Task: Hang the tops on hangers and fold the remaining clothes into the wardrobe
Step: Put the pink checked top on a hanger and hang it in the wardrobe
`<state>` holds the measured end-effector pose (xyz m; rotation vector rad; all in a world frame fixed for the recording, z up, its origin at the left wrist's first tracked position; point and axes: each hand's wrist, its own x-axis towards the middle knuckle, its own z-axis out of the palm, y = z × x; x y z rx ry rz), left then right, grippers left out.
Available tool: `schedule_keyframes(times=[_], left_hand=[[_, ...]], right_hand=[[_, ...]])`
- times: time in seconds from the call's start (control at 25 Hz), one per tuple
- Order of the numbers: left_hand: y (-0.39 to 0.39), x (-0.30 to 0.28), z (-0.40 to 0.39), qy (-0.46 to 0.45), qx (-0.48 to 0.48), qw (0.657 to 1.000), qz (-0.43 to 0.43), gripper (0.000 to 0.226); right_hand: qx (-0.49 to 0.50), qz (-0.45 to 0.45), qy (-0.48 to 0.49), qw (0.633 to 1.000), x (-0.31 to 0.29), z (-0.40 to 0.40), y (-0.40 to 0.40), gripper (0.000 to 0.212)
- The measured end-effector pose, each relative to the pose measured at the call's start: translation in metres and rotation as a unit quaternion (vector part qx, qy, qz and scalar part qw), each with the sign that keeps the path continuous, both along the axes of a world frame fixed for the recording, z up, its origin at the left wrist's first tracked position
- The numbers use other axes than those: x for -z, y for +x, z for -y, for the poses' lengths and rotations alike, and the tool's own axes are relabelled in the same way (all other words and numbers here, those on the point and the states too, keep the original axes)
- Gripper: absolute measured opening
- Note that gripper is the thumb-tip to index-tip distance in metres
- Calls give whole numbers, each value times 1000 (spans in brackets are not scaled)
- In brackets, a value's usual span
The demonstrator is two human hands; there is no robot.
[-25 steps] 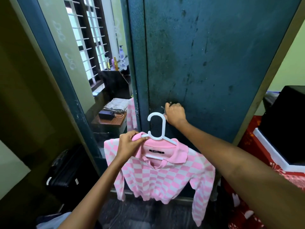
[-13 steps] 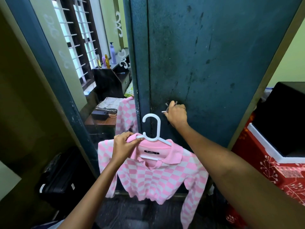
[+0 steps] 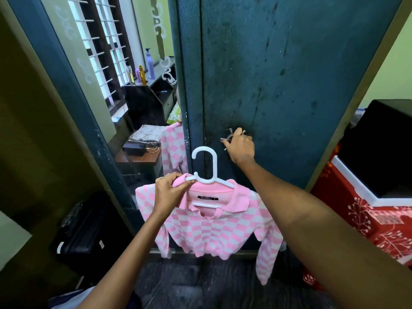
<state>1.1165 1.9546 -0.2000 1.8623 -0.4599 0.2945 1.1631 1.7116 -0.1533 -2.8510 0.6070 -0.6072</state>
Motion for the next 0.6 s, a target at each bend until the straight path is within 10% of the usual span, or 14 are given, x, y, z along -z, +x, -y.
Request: schedule_keyframes(times=[0.6], left_hand=[[-95, 11, 17, 6, 21, 999, -26, 12]], right_hand=[[-83, 20, -5, 996, 3, 10, -104, 46]])
